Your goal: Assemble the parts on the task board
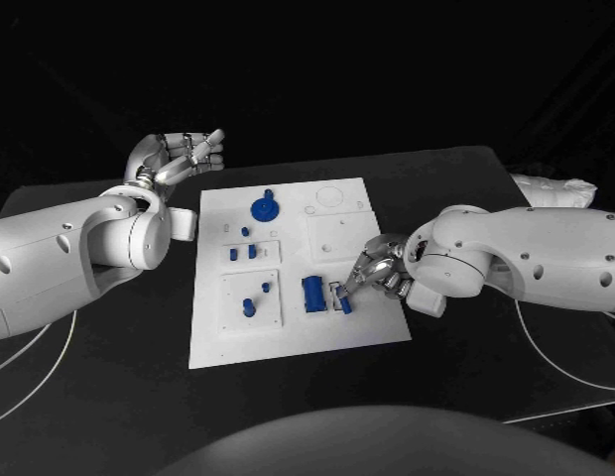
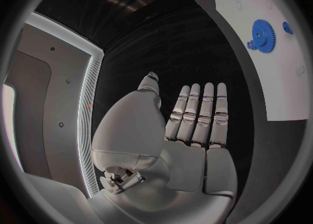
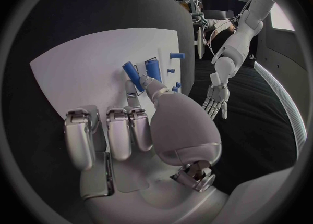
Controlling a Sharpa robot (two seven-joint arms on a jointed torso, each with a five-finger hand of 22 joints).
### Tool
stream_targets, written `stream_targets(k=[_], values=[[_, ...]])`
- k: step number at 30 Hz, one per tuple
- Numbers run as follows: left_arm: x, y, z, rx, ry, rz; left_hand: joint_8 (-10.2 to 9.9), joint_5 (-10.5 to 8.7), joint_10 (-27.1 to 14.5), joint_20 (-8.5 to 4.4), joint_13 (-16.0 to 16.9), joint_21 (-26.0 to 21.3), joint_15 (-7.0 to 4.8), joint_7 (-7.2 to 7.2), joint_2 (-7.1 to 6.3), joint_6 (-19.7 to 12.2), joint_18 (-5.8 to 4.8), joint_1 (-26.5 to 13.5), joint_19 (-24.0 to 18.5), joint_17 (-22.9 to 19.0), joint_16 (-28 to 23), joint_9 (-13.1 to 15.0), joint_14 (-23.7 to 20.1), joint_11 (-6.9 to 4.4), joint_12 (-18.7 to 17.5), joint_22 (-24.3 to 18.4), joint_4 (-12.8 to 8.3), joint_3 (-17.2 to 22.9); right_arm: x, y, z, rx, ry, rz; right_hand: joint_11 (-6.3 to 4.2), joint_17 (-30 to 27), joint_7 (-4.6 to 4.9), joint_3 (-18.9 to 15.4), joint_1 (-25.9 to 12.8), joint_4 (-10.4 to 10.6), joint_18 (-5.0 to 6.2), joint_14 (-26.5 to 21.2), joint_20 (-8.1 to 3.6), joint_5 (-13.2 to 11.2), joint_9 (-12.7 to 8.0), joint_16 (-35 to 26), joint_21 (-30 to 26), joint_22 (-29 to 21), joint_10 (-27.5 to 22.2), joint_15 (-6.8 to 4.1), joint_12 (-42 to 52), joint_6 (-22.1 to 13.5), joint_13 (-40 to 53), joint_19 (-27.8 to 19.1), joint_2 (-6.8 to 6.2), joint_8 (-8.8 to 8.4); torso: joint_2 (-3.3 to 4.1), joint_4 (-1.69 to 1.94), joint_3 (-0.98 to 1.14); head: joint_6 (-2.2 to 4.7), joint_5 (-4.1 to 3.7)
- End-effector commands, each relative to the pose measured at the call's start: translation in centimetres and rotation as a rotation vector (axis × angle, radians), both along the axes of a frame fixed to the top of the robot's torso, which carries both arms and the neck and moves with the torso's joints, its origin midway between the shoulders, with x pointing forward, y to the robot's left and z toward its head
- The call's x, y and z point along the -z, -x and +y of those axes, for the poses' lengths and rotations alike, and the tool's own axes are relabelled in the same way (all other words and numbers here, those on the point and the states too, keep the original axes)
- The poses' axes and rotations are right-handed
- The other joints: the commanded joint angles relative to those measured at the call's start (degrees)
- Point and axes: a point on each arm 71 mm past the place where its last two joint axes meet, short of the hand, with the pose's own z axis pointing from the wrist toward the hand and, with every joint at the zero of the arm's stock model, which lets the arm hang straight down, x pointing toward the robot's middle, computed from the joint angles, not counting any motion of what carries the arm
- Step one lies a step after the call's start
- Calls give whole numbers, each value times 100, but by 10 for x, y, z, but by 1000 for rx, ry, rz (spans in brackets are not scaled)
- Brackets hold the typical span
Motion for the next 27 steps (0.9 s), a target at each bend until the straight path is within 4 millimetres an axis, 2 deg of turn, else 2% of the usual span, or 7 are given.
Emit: stream_targets(k=[1, 9, 18, 23, 27], values=[[-1, 0, -3, 18, 4, -8, 20, 21, -20, 22, 2, -11, 16, 2, 60, -40, 54, -3, -7, -5, 33, 5, -37, 0, 12, -5, 0, -9, 0, 0, 2, -11, 2, 0, 38, 1505, 16, 0, -48, 52, -38, 587, 22, -41, -23, 23, 26, 1508, 589, 42, 0, -85, 1507, 600, 9, -46, -2, 3, 1, 0, -1], [-1, 0, -3, 18, 4, -7, 20, 21, -20, 22, 2, -11, 16, 2, 60, -40, 54, -3, -7, -5, 33, 5, -37, 0, 12, -5, 0, -9, 1, 0, 3, -6, 6, 0, 120, 1505, 109, -63, -131, 123, -38, 587, 74, -101, -110, 23, 26, 1508, 589, 107, 0, -261, 1507, 600, -18, -158, -1, 0, -1, 0, 3], [-1, 0, -3, 19, 4, -7, 20, 21, -20, 22, 2, -11, 16, 2, 60, -40, 54, -3, -7, -5, 33, 5, -37, 0, 12, -5, 0, -9, 1, 0, 3, -10, 14, 9, 178, 1505, 165, -190, -215, 234, -38, 587, 138, -490, -179, 23, 26, 1508, 589, 163, 0, -359, 1507, 600, -41, -183, 0, 0, 1, 0, 6], [-1, 0, -3, 18, 4, -7, 23, 22, -21, 23, 2, -11, 16, 2, 66, -42, 54, 3, -12, -17, 44, 5, -40, 0, 20, -18, -1, -12, 1, 0, 3, -7, 16, 10, 182, 1505, 166, -250, -264, 296, -38, 587, 154, -608, -192, 23, 26, 1508, 589, 170, 0, -344, 1507, 600, -41, -162, 3, 1, -1, 0, 6], [-1, 0, -3, 19, 4, -6, 23, 22, -21, 23, 2, -11, 16, 2, 66, -42, 54, 3, -12, -17, 44, 5, -40, 0, 20, -18, -1, -12, 1, 1, 3, 2, 21, 9, 170, 1505, 150, -322, -369, 422, -38, 587, 162, -712, -207, 23, 26, 1508, 589, 165, 0, -294, 1507, 600, 5, -125, 2, 0, -1, 0, 5]])
